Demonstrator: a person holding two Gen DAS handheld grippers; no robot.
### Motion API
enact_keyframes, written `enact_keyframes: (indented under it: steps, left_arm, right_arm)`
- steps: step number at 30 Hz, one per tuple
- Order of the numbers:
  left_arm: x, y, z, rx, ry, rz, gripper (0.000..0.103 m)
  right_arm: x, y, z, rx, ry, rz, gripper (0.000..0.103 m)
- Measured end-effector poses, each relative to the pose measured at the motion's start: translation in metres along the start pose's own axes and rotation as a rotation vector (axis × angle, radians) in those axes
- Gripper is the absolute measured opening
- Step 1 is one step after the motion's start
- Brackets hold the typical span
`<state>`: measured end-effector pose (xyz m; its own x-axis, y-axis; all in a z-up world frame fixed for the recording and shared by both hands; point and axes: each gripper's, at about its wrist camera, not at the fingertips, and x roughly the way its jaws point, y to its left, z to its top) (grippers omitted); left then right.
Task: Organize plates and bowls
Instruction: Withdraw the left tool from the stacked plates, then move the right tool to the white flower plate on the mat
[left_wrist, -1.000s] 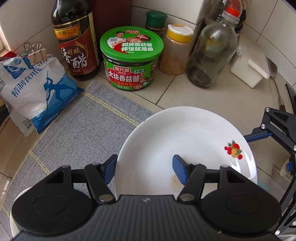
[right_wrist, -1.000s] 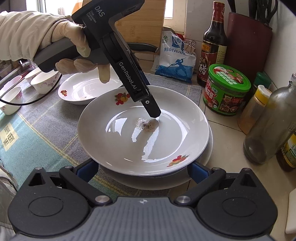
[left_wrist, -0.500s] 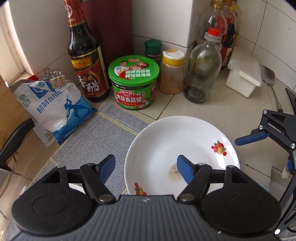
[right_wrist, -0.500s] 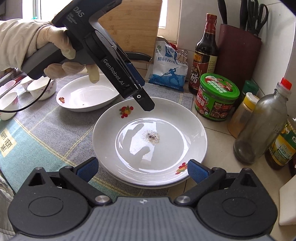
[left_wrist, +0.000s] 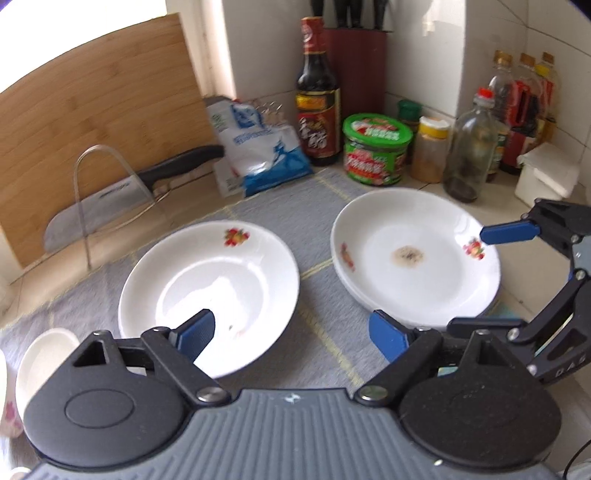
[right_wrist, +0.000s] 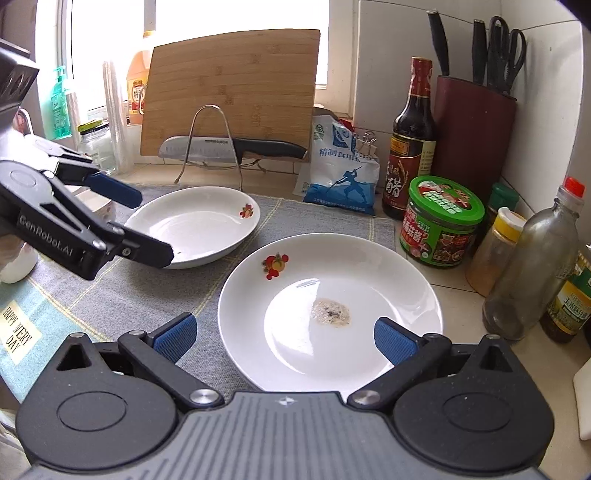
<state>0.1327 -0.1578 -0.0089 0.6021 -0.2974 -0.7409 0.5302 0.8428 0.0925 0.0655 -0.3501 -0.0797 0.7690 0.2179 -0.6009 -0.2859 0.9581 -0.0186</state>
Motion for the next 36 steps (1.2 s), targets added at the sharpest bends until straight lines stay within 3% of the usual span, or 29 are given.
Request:
enact_keyframes:
  steps: [7,17,27,33,36]
  left_arm:
    - [0.012,0.027,-0.043,-0.078,0.077,0.097,0.090]
    - [0.036,0.056,-0.053,-0.131,0.064,0.036,0.090]
    - [0.060,0.070,-0.051,-0.114,0.017,-0.023,0.095]
    - [0.064,0.068,-0.051,-0.082,0.007,-0.031,0.103]
    - [0.065,0.070,-0.051,-0.112,0.004,-0.014,0.103]
  right_arm:
    - [0.010,0.025,0.007,-0.043,0.012,0.056,0.103]
    - [0.014,0.054,0.030,-0.058,0.033,0.005,0.103]
    - [0.022,0.072,0.048,-0.064,0.098,-0.074,0.103]
    - [0.037,0.073,0.059,-0.115,0.132,-0.027,0.103]
    - [0.053,0.067,0.066,-0.139,0.144,0.030,0.103]
